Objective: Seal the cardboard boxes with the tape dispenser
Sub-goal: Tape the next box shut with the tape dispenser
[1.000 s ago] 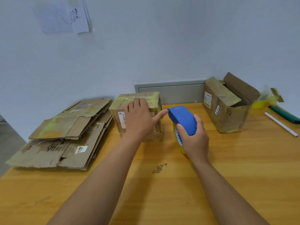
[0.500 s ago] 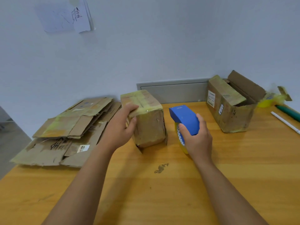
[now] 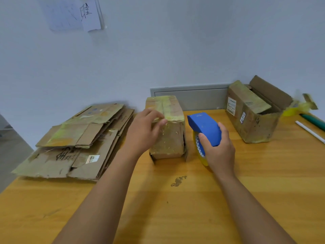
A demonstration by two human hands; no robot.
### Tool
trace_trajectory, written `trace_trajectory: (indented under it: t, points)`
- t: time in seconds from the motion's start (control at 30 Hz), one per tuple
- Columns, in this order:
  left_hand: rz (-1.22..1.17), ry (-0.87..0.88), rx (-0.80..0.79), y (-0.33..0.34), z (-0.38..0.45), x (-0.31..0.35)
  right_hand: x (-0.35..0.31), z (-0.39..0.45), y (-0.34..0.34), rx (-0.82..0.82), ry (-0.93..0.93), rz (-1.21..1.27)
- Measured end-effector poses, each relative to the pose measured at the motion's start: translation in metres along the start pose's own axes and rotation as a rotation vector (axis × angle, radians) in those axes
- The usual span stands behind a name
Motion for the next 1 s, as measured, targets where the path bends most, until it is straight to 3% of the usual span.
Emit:
trace_trajectory:
  t: [0.17, 0.37, 0.5, 0.63, 0.83, 1.0]
  points:
    - [-0.014, -0.117, 0.000, 0.004, 0.001, 0.004, 0.000, -0.002, -0.002, 0.001, -0.007, 0.001]
    - [0.401, -0.011, -0.154, 0.010, 0.000, 0.024, -0.002, -0.003, -0.001, 0.002, -0.004, 0.002]
    - [0.452, 0.090, -0.182, 0.020, 0.008, 0.040, -0.003, -0.004, -0.002, -0.003, 0.005, 0.001]
    - [0.387, 0.007, -0.091, 0.009, 0.013, 0.034, -0.003, -0.004, -0.003, -0.014, 0.018, 0.003]
    - [0.107, -0.208, 0.104, -0.017, -0.005, -0.008, -0.004, -0.003, -0.003, -0.003, 0.029, 0.029]
    - [-0.223, -0.558, 0.143, -0.009, -0.047, -0.048, -0.002, -0.002, -0.004, 0.021, 0.026, 0.033]
Point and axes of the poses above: each hand's wrist, its own z-axis towards the middle knuckle, its own y-axis out of the palm, x = y × z, the point moved 5 cm from there along z, towards the middle knuckle, and after that the axes turned 10 degrees about z, right-handed, at the moved point
